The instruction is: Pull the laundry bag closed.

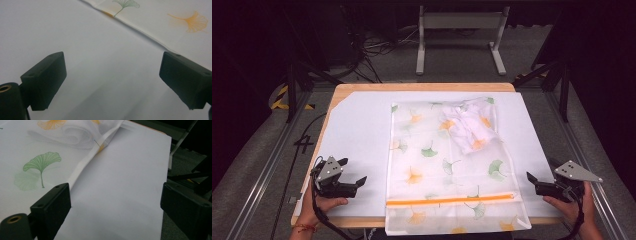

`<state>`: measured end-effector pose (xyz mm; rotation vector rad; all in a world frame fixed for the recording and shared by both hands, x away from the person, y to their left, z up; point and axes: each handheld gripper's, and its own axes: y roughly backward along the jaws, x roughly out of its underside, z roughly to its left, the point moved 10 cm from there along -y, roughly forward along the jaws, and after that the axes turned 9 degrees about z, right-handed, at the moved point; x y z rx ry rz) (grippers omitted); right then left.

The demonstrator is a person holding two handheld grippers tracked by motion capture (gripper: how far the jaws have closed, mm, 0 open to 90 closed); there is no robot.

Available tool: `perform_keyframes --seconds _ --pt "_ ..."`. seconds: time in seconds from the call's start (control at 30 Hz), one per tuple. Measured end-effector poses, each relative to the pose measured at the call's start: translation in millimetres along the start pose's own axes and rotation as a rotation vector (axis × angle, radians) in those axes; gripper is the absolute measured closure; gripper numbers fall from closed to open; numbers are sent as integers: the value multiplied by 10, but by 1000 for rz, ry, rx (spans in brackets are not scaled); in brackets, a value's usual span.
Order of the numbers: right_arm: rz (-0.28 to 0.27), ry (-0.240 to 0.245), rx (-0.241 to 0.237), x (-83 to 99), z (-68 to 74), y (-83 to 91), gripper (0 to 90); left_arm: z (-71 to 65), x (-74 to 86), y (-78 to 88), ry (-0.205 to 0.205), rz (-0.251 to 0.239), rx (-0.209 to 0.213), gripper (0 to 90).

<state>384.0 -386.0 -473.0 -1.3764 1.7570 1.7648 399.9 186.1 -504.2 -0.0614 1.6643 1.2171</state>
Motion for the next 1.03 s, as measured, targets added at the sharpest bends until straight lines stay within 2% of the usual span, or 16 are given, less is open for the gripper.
perform_keyframes --seconds 0.5,0.63,0.87,1.03 --pt "2 7 -5 5 48 24 103 -6 -18 -48 -1 17 17 91" --pt "-1 9 -5 2 56 28 103 18 -34 -48 -12 12 6 91" --pt "0 -3 4 12 37 31 113 -3 -33 -55 -8 15 23 91" --pt "17 19 5 12 85 -6 112 -18 -55 -76 -3 15 33 90"
